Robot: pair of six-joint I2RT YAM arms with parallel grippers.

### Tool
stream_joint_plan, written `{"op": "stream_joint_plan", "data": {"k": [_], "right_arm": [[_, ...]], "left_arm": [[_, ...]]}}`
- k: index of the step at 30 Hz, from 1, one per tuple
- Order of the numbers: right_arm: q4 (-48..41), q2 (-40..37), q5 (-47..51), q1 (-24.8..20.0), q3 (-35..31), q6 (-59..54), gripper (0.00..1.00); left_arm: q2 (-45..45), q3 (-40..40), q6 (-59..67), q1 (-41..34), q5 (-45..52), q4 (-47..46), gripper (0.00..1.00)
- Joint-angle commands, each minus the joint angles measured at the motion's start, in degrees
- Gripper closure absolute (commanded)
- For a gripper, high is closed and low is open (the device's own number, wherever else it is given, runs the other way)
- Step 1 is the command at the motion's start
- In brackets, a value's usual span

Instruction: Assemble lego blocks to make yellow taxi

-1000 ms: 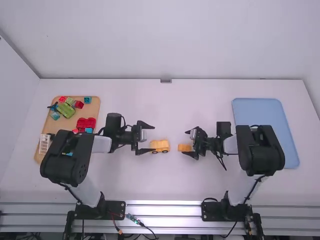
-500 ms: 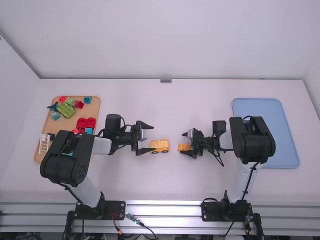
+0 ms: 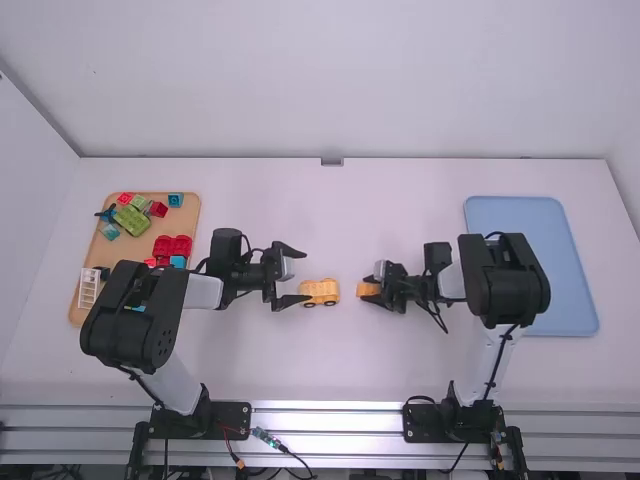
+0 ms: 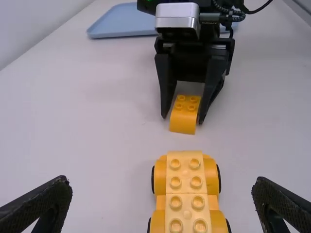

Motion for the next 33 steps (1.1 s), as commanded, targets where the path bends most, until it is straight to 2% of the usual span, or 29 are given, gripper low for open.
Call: {"op": "stream_joint_plan", "data": {"k": [1, 6, 18, 27, 33], "right_arm": [[-0.33, 0.79, 0.42, 1.05, -0.55, -0.09, 0.54], [0.13, 0.79, 0.35, 1.42, -0.57, -0.07, 0.59], [-0.2, 0.79, -0.52, 0.04, -0.5, -0.07, 0.57], [-0.24, 0.79, -2.16, 0.46, -0.15, -0.07, 0.64], [-0.13, 0.79, -2.23, 0.46, -0.2, -0.11, 0.65]], "left_arm": [[0.15, 0.31, -0.45, 0.15, 0.83, 0.0, 0.01], [0.15, 0.31, -0.43, 0.15, 0.83, -0.04, 0.01], [0.15, 0.31, -0.38, 0.15, 0.79, -0.85, 0.01], [0.15, 0.31, -0.36, 0.15, 0.79, -1.07, 0.01], [0.15, 0.31, -0.12, 0.15, 0.79, -1.81, 0.01]]}}
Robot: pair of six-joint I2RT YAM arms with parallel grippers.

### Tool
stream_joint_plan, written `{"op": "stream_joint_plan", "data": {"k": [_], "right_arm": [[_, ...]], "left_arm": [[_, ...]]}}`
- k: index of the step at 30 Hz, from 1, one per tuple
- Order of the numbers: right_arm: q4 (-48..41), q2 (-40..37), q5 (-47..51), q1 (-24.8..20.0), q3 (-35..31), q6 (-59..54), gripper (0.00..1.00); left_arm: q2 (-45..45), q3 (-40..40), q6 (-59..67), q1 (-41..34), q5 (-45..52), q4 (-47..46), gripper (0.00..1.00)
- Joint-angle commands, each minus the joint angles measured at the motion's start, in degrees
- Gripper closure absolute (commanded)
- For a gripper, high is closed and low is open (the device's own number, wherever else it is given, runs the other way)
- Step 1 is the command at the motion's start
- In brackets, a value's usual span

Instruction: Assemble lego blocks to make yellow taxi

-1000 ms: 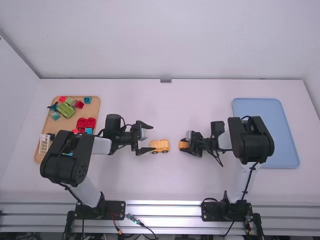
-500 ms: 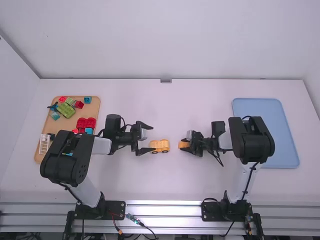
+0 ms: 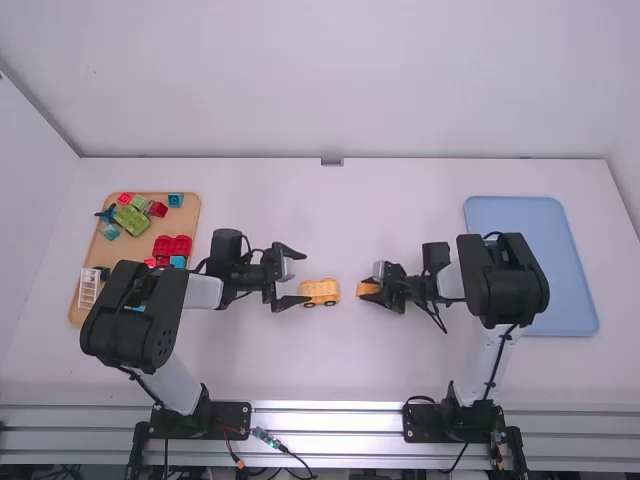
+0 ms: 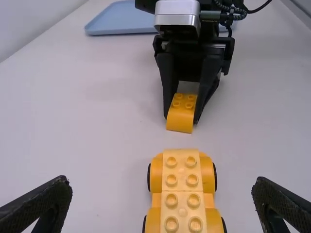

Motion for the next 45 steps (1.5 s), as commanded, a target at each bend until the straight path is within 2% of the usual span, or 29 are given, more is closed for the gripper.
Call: {"op": "stream_joint_plan", "data": {"k": [1, 7, 17, 20, 22, 23, 24, 28, 33, 35, 39, 45], "right_arm": [[-0.11, 0.79, -1.33, 0.15, -0.22, -0.07, 0.65], [-0.17, 0.79, -1.14, 0.15, -0.22, -0.02, 0.75], [-0.17, 0.79, -1.16, 0.15, -0.17, -0.04, 0.74], [-0.15, 0.79, -1.14, 0.15, -0.17, -0.04, 0.7], [-0.13, 0.79, -1.11, 0.15, -0.17, -0.02, 0.71], [-0.13, 0.79, -1.14, 0.15, -0.17, -0.04, 0.76], [-0.13, 0.79, -1.11, 0.15, -0.17, -0.02, 0.78], [-0.13, 0.79, -1.14, 0.15, -0.17, -0.04, 0.78], [-0.13, 0.79, -1.16, 0.15, -0.17, -0.04, 0.78], [-0.13, 0.79, -1.11, 0.15, -0.17, -0.07, 0.78], [-0.13, 0.79, -1.16, 0.15, -0.17, -0.02, 0.78], [-0.13, 0.79, -1.2, 0.15, -0.17, -0.04, 0.78]], "left_arm": [[0.15, 0.31, -0.01, 0.15, 0.76, -0.81, 0.01], [0.15, 0.31, 4.73, 0.44, 0.76, -5.68, 0.01], [1.22, 0.31, 4.6, -0.46, -2.21, -7.58, 0.01], [3.32, 0.31, 4.53, -0.61, -2.19, -5.75, 0.01], [3.96, 0.33, 4.53, -0.66, -2.16, -5.07, 0.01], [5.42, 0.31, 3.88, -0.66, -2.19, -3.23, 0.01], [6.12, 0.31, 2.94, -0.66, -2.14, -2.29, 0.01], [9.14, 0.31, 1.1, -0.72, -1.75, 1.38, 0.01], [13.09, 0.33, 1.08, -2.14, 3.26, 6.29, 0.01], [14.23, 0.31, -0.43, -3.69, 1.42, 8.48, 0.01], [14.97, 0.31, -7.12, -7.41, -8.09, 12.79, 0.01], [14.99, 0.31, -7.05, -9.11, -11.21, 12.87, 0.01]]}}
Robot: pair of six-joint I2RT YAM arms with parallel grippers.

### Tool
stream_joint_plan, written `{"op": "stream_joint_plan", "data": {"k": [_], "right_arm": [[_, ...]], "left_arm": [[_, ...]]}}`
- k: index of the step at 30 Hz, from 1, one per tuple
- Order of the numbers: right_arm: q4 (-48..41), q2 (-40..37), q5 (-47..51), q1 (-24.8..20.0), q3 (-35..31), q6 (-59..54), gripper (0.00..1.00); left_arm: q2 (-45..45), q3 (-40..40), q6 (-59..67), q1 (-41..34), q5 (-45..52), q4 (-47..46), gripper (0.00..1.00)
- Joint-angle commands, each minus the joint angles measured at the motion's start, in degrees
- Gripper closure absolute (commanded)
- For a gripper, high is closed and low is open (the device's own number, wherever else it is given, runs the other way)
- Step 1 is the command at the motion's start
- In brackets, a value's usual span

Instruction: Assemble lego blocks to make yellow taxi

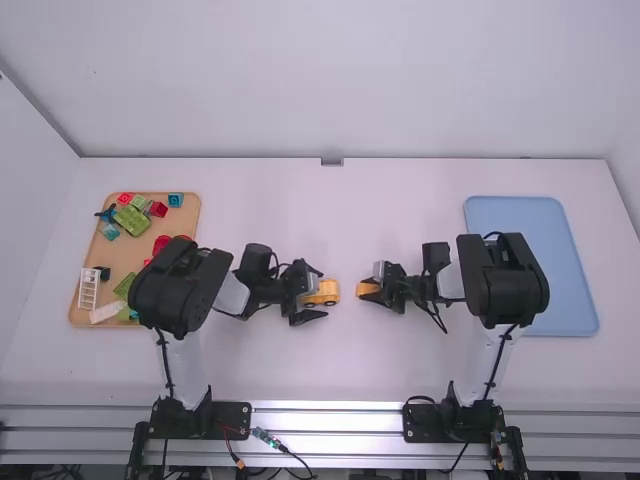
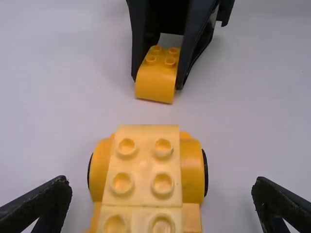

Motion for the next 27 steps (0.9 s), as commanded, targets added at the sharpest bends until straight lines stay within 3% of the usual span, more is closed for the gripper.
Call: {"op": "stream_joint_plan", "data": {"k": [1, 5, 12, 18, 25, 27], "right_arm": [[-0.15, 0.81, -0.83, 0.15, -0.15, 0.0, 0.78], [-0.15, 0.81, -1.29, 0.15, -0.15, 0.0, 0.78], [-0.15, 0.81, -1.84, 0.15, -0.15, -0.02, 0.79], [-0.13, 0.81, -1.84, 0.15, -0.15, -0.02, 0.79], [-0.02, 0.81, -1.88, 0.11, -0.15, 0.02, 0.79], [0.09, 0.81, -1.9, 0.09, -0.15, 0.02, 0.79]], "left_arm": [[0.68, 0.33, -1.3, 0.37, -1.9, -0.37, 0.02], [2.38, 1.29, -1.3, 0.28, -1.66, -0.31, 0.04], [9.81, 6.4, -1.26, 0.09, 7.37, 1.6, 0.03], [10.1, 6.08, -1.3, 0.09, 6.97, 2.1, 0.09], [10.1, -0.96, -4.36, 1.42, 6.38, 16.79, 0.1], [10.1, -3.1, -5.69, 1.55, 4.0, 21.33, 0.06]]}}
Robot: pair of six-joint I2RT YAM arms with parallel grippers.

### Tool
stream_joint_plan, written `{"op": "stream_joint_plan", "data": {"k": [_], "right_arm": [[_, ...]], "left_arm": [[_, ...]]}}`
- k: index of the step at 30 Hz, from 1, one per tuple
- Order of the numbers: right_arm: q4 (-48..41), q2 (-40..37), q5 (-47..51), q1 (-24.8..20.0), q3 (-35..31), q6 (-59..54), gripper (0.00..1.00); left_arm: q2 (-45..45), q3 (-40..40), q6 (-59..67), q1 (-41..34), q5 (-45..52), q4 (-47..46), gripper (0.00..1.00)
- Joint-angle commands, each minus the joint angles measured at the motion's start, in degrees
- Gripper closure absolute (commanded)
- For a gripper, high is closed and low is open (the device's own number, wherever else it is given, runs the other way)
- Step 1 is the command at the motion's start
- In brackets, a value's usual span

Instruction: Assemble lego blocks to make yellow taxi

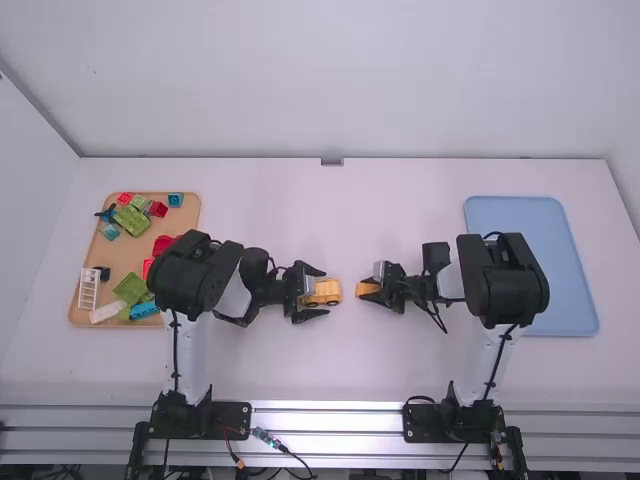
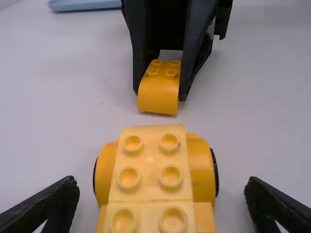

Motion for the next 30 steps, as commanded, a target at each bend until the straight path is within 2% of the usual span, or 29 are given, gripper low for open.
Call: {"op": "stream_joint_plan", "data": {"k": [1, 6, 7, 12, 13, 17, 19, 22, 24, 26, 29, 30], "right_arm": [[-0.07, 0.79, -1.66, 0.11, -0.17, -0.02, 0.79], [0.13, 0.79, -1.86, 0.15, -0.15, 0.0, 0.79], [0.13, 0.79, -2.08, 0.13, -0.17, -0.02, 0.79], [0.11, 0.79, -2.03, 0.15, -0.17, 0.02, 0.79], [0.13, 0.79, -2.03, 0.15, -0.17, 0.04, 0.8], [0.13, 0.79, -2.05, 0.15, -0.17, 0.02, 0.8], [0.11, 0.79, -2.03, 0.15, -0.17, 0.02, 0.8], [0.13, 0.79, -2.03, 0.15, -0.17, 0.22, 0.79], [0.13, 0.79, -2.03, 0.15, -0.17, 0.17, 0.79], [0.15, 0.79, -2.03, 0.15, -0.17, 0.17, 0.8], [0.13, 0.79, -2.03, 0.15, -0.17, 0.17, 0.79], [0.13, 0.79, -2.03, 0.15, -0.17, 0.17, 0.79]], "left_arm": [[1.27, -2.95, -3.18, 0.52, -2.71, 3.5, 0.05], [1.27, -2.64, -3.55, 0.46, -2.25, 2.6, 0.14], [1.27, -0.44, -3.49, 0.46, -2.29, -1.88, 0.21], [1.27, 4.9, 3.57, 0.46, 3.1, -14.34, 0.33], [1.27, 5.99, 4.49, 0.48, 3.54, -16.96, 0.38], [1.27, 6.93, 6.81, 0.46, 3.37, -20.33, 0.48], [1.27, 6.58, 6.74, 0.48, 3.3, -19.56, 0.49], [1.27, 5.62, 6.72, 0.52, 2.89, -17.25, 0.46], [1.27, 4.76, 6.7, 0.48, 1.79, -15.43, 0.37], [1.27, 3.17, 5.58, 0.48, 0.66, -11.74, 0.2], [1.27, 1.9, 3.83, 0.48, 0.98, -8.13, 0.16], [1.27, 0.52, 1.56, 0.46, 0.94, -3.69, 0.16]]}}
